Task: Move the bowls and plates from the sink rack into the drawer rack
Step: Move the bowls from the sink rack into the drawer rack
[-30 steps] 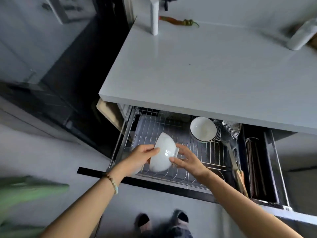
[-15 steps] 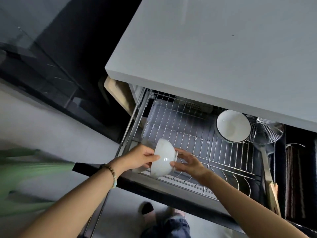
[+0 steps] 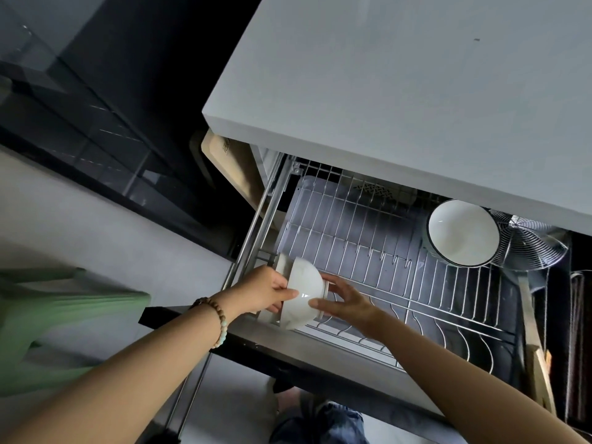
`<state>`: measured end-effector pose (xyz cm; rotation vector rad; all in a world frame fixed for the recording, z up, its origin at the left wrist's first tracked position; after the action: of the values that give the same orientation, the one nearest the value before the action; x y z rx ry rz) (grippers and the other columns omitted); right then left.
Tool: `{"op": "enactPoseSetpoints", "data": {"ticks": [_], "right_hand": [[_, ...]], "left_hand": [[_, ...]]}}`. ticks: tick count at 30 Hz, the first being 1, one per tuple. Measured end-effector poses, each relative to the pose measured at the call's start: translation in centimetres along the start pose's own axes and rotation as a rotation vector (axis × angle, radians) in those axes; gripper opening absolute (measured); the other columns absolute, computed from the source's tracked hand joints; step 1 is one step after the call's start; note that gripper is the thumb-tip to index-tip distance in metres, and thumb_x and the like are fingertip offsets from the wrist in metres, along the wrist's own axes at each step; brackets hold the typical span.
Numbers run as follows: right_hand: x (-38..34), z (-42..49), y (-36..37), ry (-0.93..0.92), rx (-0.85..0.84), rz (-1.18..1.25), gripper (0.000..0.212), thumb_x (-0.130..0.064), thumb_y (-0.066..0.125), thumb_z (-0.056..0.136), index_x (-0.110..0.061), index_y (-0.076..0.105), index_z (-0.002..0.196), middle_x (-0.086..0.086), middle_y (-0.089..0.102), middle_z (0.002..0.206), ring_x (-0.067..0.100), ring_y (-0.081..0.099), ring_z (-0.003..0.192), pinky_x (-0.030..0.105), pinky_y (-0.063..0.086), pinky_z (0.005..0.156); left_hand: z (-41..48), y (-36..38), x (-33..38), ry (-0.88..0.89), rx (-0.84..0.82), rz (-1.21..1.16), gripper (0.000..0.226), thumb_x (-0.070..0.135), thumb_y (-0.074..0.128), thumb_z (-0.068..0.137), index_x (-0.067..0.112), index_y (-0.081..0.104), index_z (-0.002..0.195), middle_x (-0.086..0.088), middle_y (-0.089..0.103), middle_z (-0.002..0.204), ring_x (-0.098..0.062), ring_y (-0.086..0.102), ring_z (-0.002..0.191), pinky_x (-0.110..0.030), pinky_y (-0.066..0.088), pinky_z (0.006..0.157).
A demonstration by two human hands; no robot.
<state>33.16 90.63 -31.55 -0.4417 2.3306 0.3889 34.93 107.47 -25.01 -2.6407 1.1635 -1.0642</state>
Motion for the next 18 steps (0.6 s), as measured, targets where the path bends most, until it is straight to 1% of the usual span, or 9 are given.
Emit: {"op": "enactPoseSetpoints", "data": {"ticks": [2,3,6,10,13,15,16,17,18], "right_hand": [[0.3,0.4,0.4,0.013,-0.004,-0.015,0.066,-0.018,0.078,0.077,-0.023,0.046,0.135,-0.003,0.050,0.132,0.014,0.048,0.122,0.034,0.055,0.092],[0.5,0.6,0.6,0.028,-0.010,-0.014,0.067,-0.019,0.078,0.077,-0.023,0.046,0.136,-0.002,0.049,0.132,0.015,0.049,0.120,0.039,0.054,0.094],[0.9,0.9,0.9,0.059,-0.044,-0.011,0.068,-0.019,0.077,0.078,-0.026,0.043,0.136,0.000,0.050,0.130,0.018,0.057,0.108,0.042,0.056,0.090],[1.4,1.1,0.8,0.092,-0.056,0.012,0.069,-0.017,0.076,0.079,-0.027,0.041,0.138,0.001,0.050,0.131,0.020,0.058,0.107,0.045,0.053,0.095],[1.3,0.9,0.8,0.108,-0.059,0.000,0.068,-0.019,0.075,0.081,-0.028,0.040,0.139,0.000,0.048,0.133,0.017,0.057,0.109,0.041,0.053,0.096],[0.7,0.4,0.7,0.097,-0.062,-0.049,0.069,-0.023,0.074,0.082,-0.028,0.039,0.140,-0.003,0.046,0.134,0.011,0.053,0.111,0.032,0.056,0.089],[0.4,0.1,0.6,0.091,-0.063,-0.085,0.069,-0.026,0.074,0.082,-0.028,0.038,0.141,-0.004,0.044,0.136,0.009,0.050,0.116,0.027,0.056,0.085],[0.2,-0.4,0.3,0.086,-0.058,-0.119,0.069,-0.030,0.073,0.082,-0.028,0.038,0.141,-0.004,0.042,0.139,0.011,0.046,0.123,0.025,0.054,0.085],[0.0,-0.9,-0.1,0.085,-0.036,-0.161,0.068,-0.033,0.072,0.083,-0.027,0.038,0.142,-0.004,0.040,0.142,0.013,0.041,0.130,0.028,0.052,0.091]], "left_hand": [[0.1,0.0,-0.1,-0.001,0.017,0.028,0.032,0.026,0.064,0.087,-0.005,0.068,0.094,-0.017,0.072,0.092,-0.023,0.072,0.080,-0.033,0.060,0.073],[0.2,0.0,-0.1,-0.001,0.029,0.047,0.032,0.026,0.064,0.087,-0.005,0.068,0.093,-0.017,0.073,0.090,-0.022,0.072,0.077,-0.033,0.060,0.072],[0.2,0.0,0.0,-0.006,0.055,0.096,0.032,0.027,0.065,0.086,-0.005,0.068,0.091,-0.016,0.073,0.087,-0.021,0.072,0.073,-0.032,0.060,0.069],[0.3,0.0,0.2,0.001,0.060,0.122,0.030,0.026,0.066,0.086,-0.004,0.069,0.086,-0.015,0.073,0.084,-0.019,0.071,0.071,-0.028,0.060,0.066],[0.1,0.0,0.4,0.005,0.070,0.140,0.027,0.026,0.067,0.085,0.000,0.069,0.079,-0.013,0.073,0.080,-0.018,0.071,0.069,-0.024,0.059,0.062],[-0.3,-0.2,0.9,0.023,0.100,0.176,0.022,0.028,0.069,0.083,0.006,0.069,0.078,-0.007,0.073,0.075,-0.014,0.071,0.064,-0.019,0.055,0.056],[-0.6,-0.4,1.2,0.033,0.125,0.200,0.019,0.029,0.070,0.081,0.010,0.070,0.081,-0.003,0.072,0.074,-0.012,0.069,0.061,-0.016,0.052,0.052],[-1.0,-0.7,1.5,0.037,0.149,0.227,0.018,0.030,0.072,0.080,0.014,0.069,0.084,0.001,0.071,0.074,-0.010,0.068,0.060,-0.015,0.048,0.050],[-1.3,-1.1,1.8,0.034,0.171,0.263,0.018,0.032,0.073,0.079,0.018,0.068,0.088,0.003,0.070,0.076,-0.009,0.068,0.063,-0.016,0.047,0.051]]}}
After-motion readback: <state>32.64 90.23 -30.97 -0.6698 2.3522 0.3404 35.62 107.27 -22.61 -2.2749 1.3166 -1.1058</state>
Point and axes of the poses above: each hand's wrist, its own z-axis towards the middle knuckle, its own y-axis out of the palm, x = y × z, the point moved 7 cm from there along z, towards the middle knuckle
